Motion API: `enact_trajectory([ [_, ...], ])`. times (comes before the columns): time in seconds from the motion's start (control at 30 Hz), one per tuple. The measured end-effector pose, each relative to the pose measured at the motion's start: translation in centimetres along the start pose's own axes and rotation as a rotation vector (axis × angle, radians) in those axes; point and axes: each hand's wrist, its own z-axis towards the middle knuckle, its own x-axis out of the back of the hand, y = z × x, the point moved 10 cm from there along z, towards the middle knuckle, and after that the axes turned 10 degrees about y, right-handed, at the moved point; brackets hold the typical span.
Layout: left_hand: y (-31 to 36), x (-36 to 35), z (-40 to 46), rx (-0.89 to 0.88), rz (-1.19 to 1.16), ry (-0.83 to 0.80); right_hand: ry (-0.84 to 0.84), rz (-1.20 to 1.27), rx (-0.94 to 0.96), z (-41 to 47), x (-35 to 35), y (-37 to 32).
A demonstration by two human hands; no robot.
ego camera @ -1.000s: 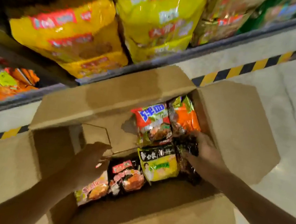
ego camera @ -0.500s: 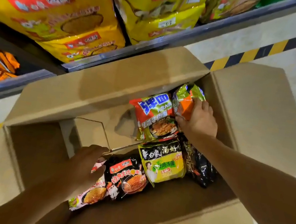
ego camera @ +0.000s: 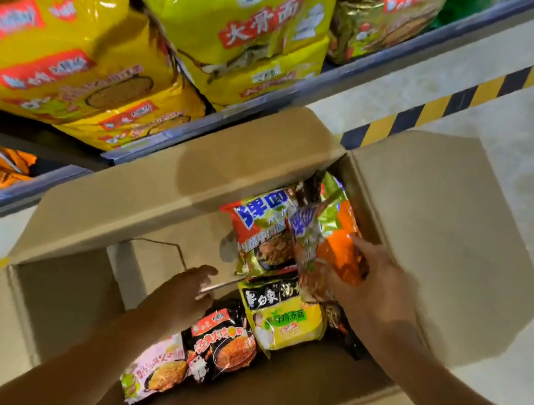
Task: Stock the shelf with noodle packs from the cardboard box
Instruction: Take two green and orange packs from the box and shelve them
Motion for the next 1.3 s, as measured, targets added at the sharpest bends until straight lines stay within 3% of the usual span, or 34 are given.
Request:
enact_trajectory([
  [0.2, 3.0, -3.6, 5.7, 0.396, -0.581, 0.073, 0.023, 0.085, 0.005, -0.8, -0.5, 2.7],
  [0.43, 3.0, -6.6, 8.2, 0.590, -0.788, 0.186, 0.015, 0.269, -0.006, -1.5, -1.8, 3.8],
  [0.6, 2.2, -6.4, 8.3, 0.609, -0.867, 0.285, 0.007, 0.288, 0.016, -2.1, -1.5, 4.0],
  [0.83, 5.0, -7.6, 9.0, 0.657, -1.001, 0.272, 0.039, 0.200, 0.090, -2.5, -0.7, 4.3],
  [1.07, 5.6, -6.4, 7.7, 0.481, -0.942, 0.316, 0.039, 0.307, 0.052, -3.1, -0.5, 4.0],
  [1.3, 3.1, 1.1, 0.6, 0.402, -0.891, 0.364, 0.076, 0.365, 0.006, -5.0, 3.0, 0.6],
])
